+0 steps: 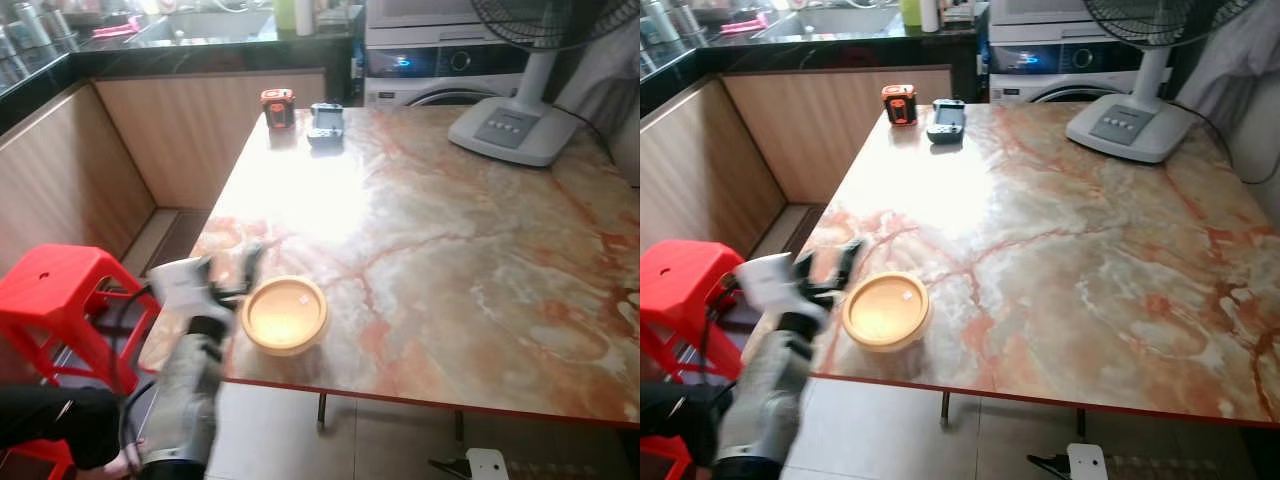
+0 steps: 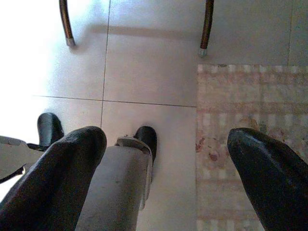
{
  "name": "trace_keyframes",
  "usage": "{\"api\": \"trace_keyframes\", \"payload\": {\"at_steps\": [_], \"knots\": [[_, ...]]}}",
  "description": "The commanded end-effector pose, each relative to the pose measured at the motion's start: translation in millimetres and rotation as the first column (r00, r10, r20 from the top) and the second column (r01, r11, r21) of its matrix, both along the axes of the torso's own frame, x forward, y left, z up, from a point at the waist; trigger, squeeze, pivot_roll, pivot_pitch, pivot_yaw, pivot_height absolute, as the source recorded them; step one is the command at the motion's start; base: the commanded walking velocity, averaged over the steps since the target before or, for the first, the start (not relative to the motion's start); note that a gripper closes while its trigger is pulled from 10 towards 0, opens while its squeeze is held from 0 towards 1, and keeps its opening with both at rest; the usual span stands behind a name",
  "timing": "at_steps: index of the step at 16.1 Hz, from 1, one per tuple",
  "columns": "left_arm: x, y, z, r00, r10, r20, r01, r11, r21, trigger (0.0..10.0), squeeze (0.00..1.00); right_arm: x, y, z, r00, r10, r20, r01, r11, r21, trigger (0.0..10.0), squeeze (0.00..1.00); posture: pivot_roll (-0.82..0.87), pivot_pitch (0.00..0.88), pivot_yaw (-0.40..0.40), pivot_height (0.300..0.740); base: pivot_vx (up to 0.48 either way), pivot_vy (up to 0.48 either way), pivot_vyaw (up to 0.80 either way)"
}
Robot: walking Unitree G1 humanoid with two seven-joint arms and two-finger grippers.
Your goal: Restocking fridge
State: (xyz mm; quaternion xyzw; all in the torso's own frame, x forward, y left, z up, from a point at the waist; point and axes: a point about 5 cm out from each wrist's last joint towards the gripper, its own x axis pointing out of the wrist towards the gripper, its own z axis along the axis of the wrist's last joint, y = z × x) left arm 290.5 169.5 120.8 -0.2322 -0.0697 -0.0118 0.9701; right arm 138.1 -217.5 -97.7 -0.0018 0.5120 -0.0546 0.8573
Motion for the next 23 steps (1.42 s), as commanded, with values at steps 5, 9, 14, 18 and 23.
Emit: {"api": "trace_keyframes", "payload": {"at_steps": [5,9,14,18,23], "knots": [[-3.3,11.5,-16.1,0.986,-0.126,-0.108,0.131,0.991,0.040,10.0,0.00,-0.3,2.2,-0.5,1.000,0.016,-0.002,-0.016,1.000,0.002,10.0,0.00,0.01,0.017,0.091,0.740,0.000,0.000,0.00],[2.3,-11.0,-20.3,0.949,-0.291,-0.118,0.288,0.957,-0.041,10.0,0.00,-0.2,2.3,-0.4,1.000,0.006,0.003,-0.006,1.000,-0.003,10.0,0.00,-0.01,0.017,0.093,0.740,0.000,0.000,0.00],[-2.2,-15.4,-25.5,0.930,-0.350,-0.111,0.339,0.935,-0.107,10.0,1.00,-0.2,2.0,-0.4,1.000,0.007,0.004,-0.007,1.000,-0.005,10.0,0.00,-0.01,0.015,0.092,0.740,0.000,0.000,0.00],[-5.6,-15.0,-25.2,0.924,-0.368,-0.103,0.356,0.927,-0.120,10.0,1.00,-0.2,1.8,-0.3,1.000,0.012,0.003,-0.012,1.000,-0.005,10.0,0.00,-0.01,0.015,0.091,0.740,0.000,0.000,0.00],[-4.8,-18.5,-29.1,0.907,-0.407,-0.112,0.392,0.910,-0.133,10.0,0.00,-0.6,1.4,-0.4,1.000,0.002,0.006,-0.002,1.000,-0.007,10.0,0.00,-0.01,0.020,0.093,0.740,0.000,0.000,0.00]]}}
